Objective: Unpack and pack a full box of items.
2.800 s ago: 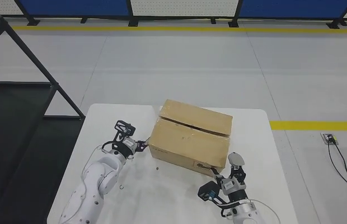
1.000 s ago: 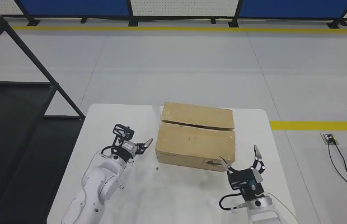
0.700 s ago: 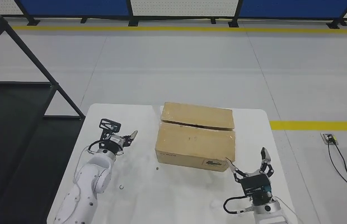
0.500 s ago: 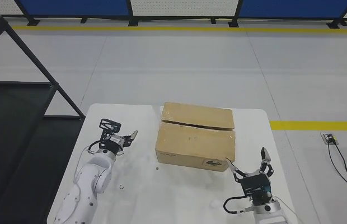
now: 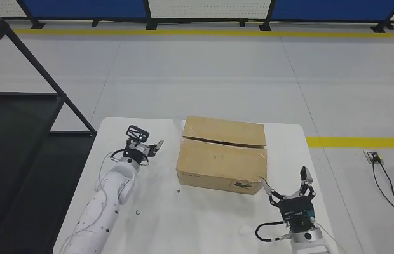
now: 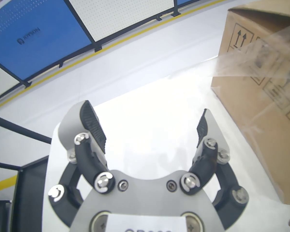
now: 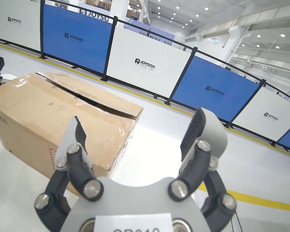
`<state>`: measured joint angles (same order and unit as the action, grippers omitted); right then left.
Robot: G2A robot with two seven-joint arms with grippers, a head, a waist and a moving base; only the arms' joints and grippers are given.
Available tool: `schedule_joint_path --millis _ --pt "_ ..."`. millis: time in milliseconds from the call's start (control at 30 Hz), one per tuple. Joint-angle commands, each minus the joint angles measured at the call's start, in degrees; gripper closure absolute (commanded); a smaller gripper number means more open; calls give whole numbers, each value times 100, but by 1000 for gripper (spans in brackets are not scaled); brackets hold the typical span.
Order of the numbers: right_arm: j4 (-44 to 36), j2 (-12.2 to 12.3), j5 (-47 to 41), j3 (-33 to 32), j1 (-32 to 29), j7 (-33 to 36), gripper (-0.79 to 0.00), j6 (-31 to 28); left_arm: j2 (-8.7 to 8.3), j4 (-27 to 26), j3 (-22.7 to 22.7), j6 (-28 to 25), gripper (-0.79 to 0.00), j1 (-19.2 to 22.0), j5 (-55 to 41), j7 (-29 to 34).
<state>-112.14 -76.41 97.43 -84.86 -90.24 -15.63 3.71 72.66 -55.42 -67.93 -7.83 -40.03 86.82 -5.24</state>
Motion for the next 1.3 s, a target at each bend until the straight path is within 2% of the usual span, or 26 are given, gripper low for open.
schedule_joint_path --millis 0,67,300,500,700,1000,1267 --pt "6 -1 -56 -28 -68 -52 -785 48 85 509 227 -13 -785 298 22 -233" --pt "18 -2 -115 -70 -161 -127 -785 120 172 957 476 182 -785 567 273 -442" --pt "-6 -7 -334 -236 -480 -333 -785 331 559 2195 1185 272 -785 1233 394 -971" --pt "-3 -12 -468 -333 -642 -428 -785 429 881 2992 1466 315 -785 1656 158 -1149" --pt "22 -18 -536 -363 -651 -421 -785 452 1113 3527 1593 395 -785 1956 -5 -1346" --pt "-3 -22 -472 -320 -516 -254 -785 395 1281 3994 1574 702 -785 2164 -236 -1953" --pt "17 -20 -374 -279 -369 -117 -785 297 1279 4167 1382 885 -785 2162 -603 -2482"
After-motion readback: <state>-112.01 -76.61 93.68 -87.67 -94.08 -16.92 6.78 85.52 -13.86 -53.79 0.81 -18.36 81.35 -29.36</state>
